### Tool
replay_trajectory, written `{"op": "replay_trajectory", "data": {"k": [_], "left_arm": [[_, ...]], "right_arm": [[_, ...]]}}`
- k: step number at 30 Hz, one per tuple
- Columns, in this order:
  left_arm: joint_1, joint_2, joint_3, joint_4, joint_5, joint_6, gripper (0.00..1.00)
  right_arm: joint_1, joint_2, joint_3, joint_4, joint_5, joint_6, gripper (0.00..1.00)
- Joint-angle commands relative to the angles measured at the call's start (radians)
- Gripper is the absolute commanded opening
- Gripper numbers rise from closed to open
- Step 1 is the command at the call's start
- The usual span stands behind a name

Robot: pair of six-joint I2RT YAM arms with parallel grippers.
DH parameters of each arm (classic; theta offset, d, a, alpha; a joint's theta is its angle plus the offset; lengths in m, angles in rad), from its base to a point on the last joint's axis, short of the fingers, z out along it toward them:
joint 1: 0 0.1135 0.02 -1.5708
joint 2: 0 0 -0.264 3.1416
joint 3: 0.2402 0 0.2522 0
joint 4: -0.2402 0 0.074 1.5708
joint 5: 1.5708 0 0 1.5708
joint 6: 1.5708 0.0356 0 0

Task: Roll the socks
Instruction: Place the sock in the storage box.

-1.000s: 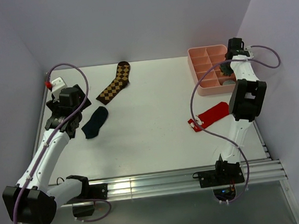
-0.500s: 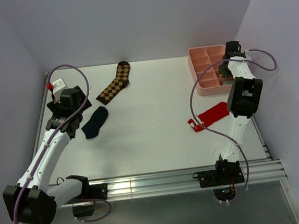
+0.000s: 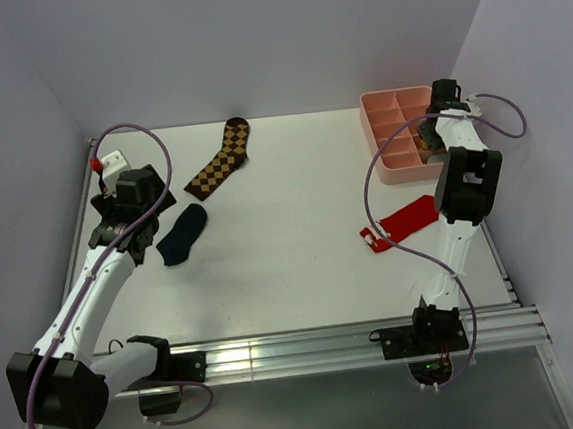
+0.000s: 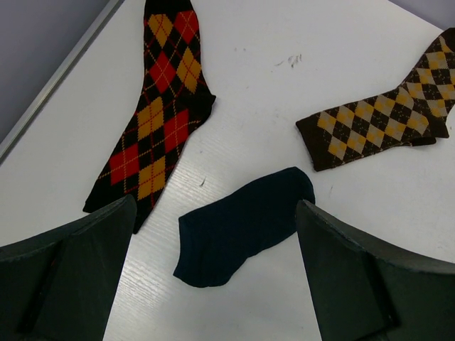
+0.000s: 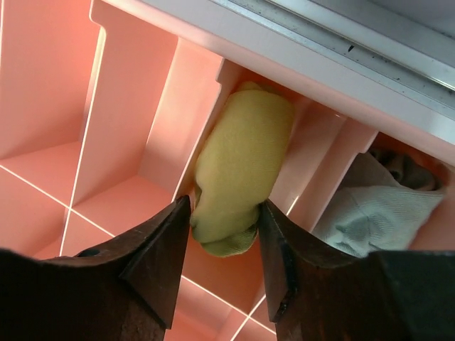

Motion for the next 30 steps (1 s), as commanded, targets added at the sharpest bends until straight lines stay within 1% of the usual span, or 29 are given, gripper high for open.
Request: {"op": "replay_trajectory", "data": {"k": [1,11,17,19,20,26,30], "left_arm": [[0.0,-0.005,-0.003,0.032,-0.003,-0.011,0.99],[0.0,-0.012,-0.003,0.03,-0.004,-0.011,1.0],[0.0,-0.015,-0.003,0.03,0.01,-0.012,0.99],[0.0,-0.015,-0.002,0.03,0.008,-0.012,0.99],[0.0,-0.015,-0.003,0.03,0.01,-0.012,0.99],[0.0,-0.014,-0.003,0.035,0.024,-0.017,0.99],[0.0,-0.014,-0.002,0.033,0.027,-0.018,1.0]], "right_arm": [[-0.011,-0.041,0.004,-0.001,0.029,-0.007,0.52],[-0.011,-0.032,0.036,-0.039,0.034,-0.019,0.52],[-0.01,0.019,0.079,-0.064,-0.015,-0.052,0.55],[-0.008,-0.013,0.032,-0.039,-0.02,-0.058,0.56],[-0.005,-0.027,0.0,-0.012,-0.021,-0.062,0.59],[0.003,-0.061,0.012,-0.036,-0.03,-0.101,0.6],[0.016,-0.105,-0.028,-0.021,-0.046,-0.112,0.6]]}}
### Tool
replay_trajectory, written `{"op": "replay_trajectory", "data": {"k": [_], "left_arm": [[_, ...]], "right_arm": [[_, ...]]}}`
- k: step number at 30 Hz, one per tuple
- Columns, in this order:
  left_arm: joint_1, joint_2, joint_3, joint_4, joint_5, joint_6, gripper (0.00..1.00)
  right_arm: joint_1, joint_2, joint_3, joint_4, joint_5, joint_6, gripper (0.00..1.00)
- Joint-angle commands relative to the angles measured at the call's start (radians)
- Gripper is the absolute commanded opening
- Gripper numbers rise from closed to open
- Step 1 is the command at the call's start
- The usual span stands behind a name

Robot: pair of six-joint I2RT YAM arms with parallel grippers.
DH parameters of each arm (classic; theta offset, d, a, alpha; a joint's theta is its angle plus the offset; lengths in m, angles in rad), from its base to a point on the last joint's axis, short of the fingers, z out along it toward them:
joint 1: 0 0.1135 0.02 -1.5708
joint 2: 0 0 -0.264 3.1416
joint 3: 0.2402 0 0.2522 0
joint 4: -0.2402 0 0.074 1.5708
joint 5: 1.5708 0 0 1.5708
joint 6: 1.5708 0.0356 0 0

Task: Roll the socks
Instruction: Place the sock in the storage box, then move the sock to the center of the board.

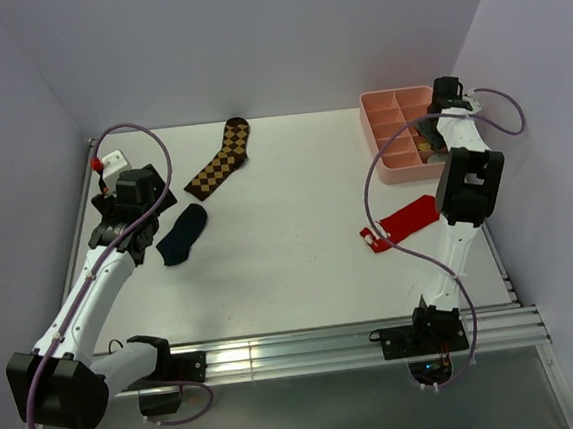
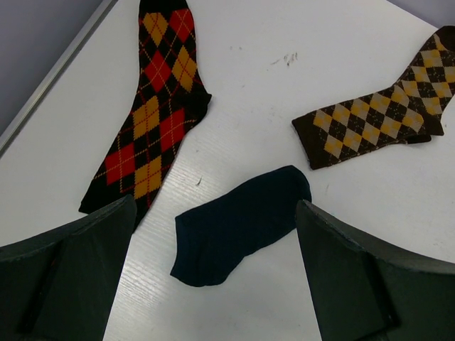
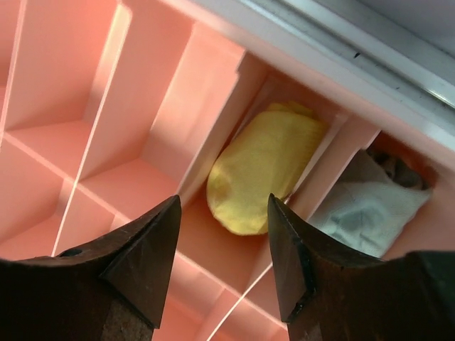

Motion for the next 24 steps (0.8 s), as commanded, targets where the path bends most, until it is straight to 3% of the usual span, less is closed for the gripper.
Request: {"op": "replay_trajectory", "data": {"k": [1,10,14,18,24], "left_arm": [[0.0,-0.015,-0.002,0.03,0.015,-0.019,0.99],[0.0,-0.034,-0.002,0.028,0.081,-0.054,0.99],[0.0,-0.026,-0.008,0.002,0.125,-0.1,0.99],[0.0,0.027,-0.02,-0.024,0.2,-0.148,0.98],[0.004,0.161,-0.012,-0.006,0.301,-0.2,0.96]], "right_arm": [[0.016,-0.1,-0.047,0.004,-0.015,-0.023,0.6],[0.107,-0.353,-0.145,0.085,-0.007,-0.129,0.61],[0.22,-0.498,-0.25,0.165,-0.033,-0.195,0.61],[0.361,-0.667,-0.49,0.275,-0.054,-0.273,0.62],[0.489,-0.96,-0.88,0.525,-0.254,-0.284,0.6]]}}
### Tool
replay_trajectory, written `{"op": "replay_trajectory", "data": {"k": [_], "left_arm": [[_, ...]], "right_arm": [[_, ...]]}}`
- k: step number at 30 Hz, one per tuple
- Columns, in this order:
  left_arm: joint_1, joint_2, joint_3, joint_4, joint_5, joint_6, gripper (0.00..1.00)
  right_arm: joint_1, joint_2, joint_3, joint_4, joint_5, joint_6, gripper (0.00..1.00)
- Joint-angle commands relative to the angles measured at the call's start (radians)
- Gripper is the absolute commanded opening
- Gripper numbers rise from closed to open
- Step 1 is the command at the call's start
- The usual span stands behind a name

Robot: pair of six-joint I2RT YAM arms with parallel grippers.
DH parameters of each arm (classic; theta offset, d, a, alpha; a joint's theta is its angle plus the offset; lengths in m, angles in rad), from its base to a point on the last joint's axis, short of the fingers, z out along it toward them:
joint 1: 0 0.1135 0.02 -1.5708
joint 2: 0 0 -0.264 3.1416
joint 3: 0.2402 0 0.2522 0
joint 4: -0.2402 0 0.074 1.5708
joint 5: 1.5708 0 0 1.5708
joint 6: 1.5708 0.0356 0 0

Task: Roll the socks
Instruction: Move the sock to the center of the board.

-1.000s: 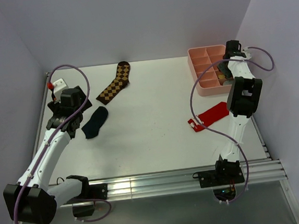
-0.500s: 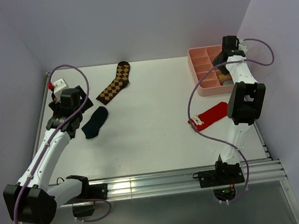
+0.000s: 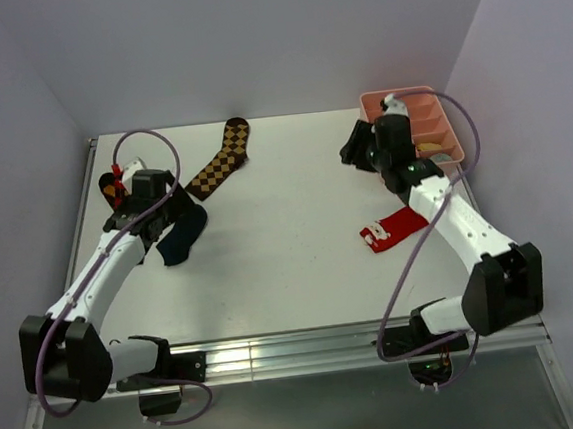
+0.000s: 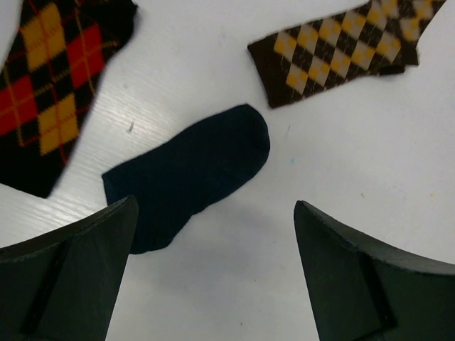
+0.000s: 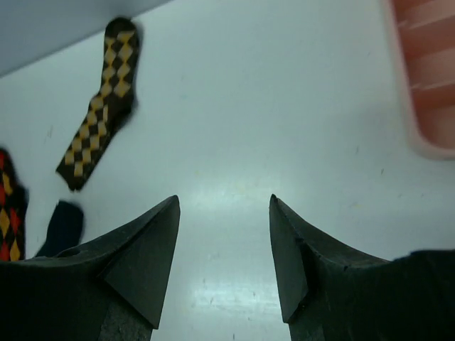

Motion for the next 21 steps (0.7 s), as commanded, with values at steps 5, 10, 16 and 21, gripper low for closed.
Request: {"op": "replay_trajectory", "data": {"k": [5,10,16,21], "left_arm": [[0.007,0.21,0.066,0.059,0.14,-0.084,0.95],[0.008,0.397,0.139,0.117,0.163,-0.078,0.94],[0.008,0.534,0.173,0.188,0.169,-0.082,0.94],[-0.018,0.612,0.193,0.218,0.21,-0.114,0.92]], "right_arm": [[0.134,-0.272,-0.364,0.251,-0.198,-0.068,0.61],[0.16,-0.42,-0.524,0.337,-0.268,-0.054,0.62],[0.17,-0.515,-0.622,0.341,-0.264,-0.085,0.62],[0.17,-0.535,-0.647,0.339,-0.255,-0.103,0.62]]}}
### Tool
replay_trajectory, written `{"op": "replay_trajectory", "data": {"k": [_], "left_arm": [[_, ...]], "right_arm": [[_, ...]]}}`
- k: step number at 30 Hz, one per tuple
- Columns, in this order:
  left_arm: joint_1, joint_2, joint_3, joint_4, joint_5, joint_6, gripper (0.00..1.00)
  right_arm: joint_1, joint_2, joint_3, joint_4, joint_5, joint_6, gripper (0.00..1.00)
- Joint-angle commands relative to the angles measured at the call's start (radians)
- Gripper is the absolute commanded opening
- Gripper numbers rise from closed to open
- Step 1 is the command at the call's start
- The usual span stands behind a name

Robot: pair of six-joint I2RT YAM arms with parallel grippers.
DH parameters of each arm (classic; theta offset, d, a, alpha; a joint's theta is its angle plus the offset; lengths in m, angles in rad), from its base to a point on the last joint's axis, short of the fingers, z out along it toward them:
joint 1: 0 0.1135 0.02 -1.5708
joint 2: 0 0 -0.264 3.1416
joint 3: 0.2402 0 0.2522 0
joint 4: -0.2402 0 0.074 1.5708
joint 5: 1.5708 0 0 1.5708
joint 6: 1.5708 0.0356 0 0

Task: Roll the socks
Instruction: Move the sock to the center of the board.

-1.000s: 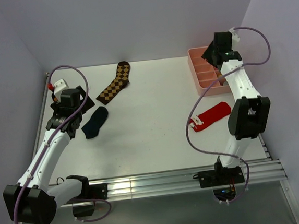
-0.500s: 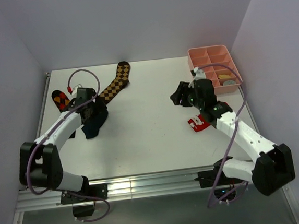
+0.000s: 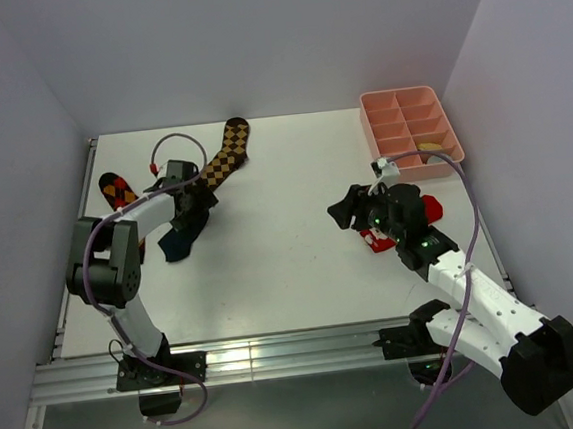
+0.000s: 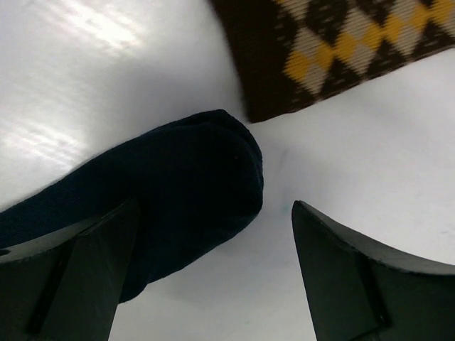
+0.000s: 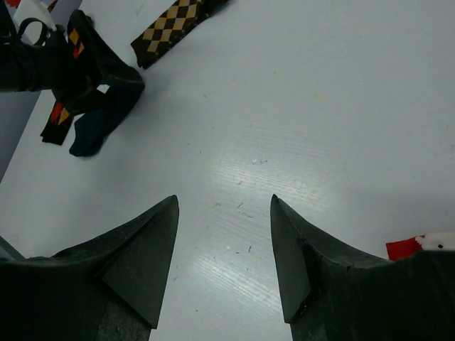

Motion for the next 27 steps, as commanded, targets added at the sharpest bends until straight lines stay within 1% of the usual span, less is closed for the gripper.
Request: {"op": "replay_trajectory", "data": {"k": [1,4,5,7,10,12,13,15,17,20,22,23,24,25,26,27], "left_arm": [[-0.032,0.038,0.048,0.066,0.051,-0.039,0.92],[-0.124,0.083,0.077,0.063,0.042,-0.057,0.92],[-0.173,0.112,0.086,0.063,0.046,-0.066,0.92],[-0.233,0.138,0.112,0.069,0.078,-0.106,0.92],[-0.285,0.186,0.142,0.073,0.121,-0.183,0.93],[-0.335,0.209,0.157,0.084,0.146,-0.245,0.92],[-0.348,0.216,0.163,0.09,0.154,-0.266,0.92],[-0.39,0.224,0.185,0.096,0.172,-0.318,0.92],[-0.424,0.212,0.201,0.11,0.175,-0.348,0.92],[-0.46,0.157,0.254,0.089,0.149,-0.339,0.93],[-0.465,0.09,0.28,0.057,0.117,-0.326,0.93],[-0.465,0.062,0.281,0.046,0.1,-0.315,0.93],[-0.462,0.005,0.278,0.035,0.062,-0.307,0.93],[-0.457,-0.024,0.271,0.021,0.045,-0.3,0.94],[-0.454,-0.053,0.248,0.009,0.025,-0.286,0.94],[-0.448,-0.085,0.231,0.008,0.011,-0.278,0.94]], "right_arm": [[0.009,-0.025,-0.011,0.061,-0.005,-0.03,0.62],[0.009,-0.032,-0.031,0.075,-0.004,-0.03,0.62],[0.009,-0.034,-0.033,0.073,-0.004,-0.032,0.62],[0.009,-0.042,-0.038,0.064,0.007,-0.042,0.62],[0.009,-0.06,-0.042,0.04,0.029,-0.059,0.64],[0.009,-0.063,-0.041,0.027,0.047,-0.075,0.68],[0.009,-0.063,-0.042,0.023,0.05,-0.082,0.75],[0.009,-0.06,-0.041,0.02,0.053,-0.085,0.82],[0.009,-0.051,-0.03,0.015,0.049,-0.088,0.82],[0.009,-0.02,-0.001,0.007,0.027,-0.088,0.79],[0.009,0.016,0.021,0.01,0.009,-0.082,0.75],[0.012,0.033,0.031,0.01,0.004,-0.079,0.72],[0.013,0.081,0.051,0.01,0.0,-0.075,0.67],[0.016,0.104,0.061,0.013,0.001,-0.073,0.65],[0.026,0.136,0.074,0.01,0.004,-0.072,0.59],[0.033,0.164,0.103,0.009,0.006,-0.069,0.56]]}}
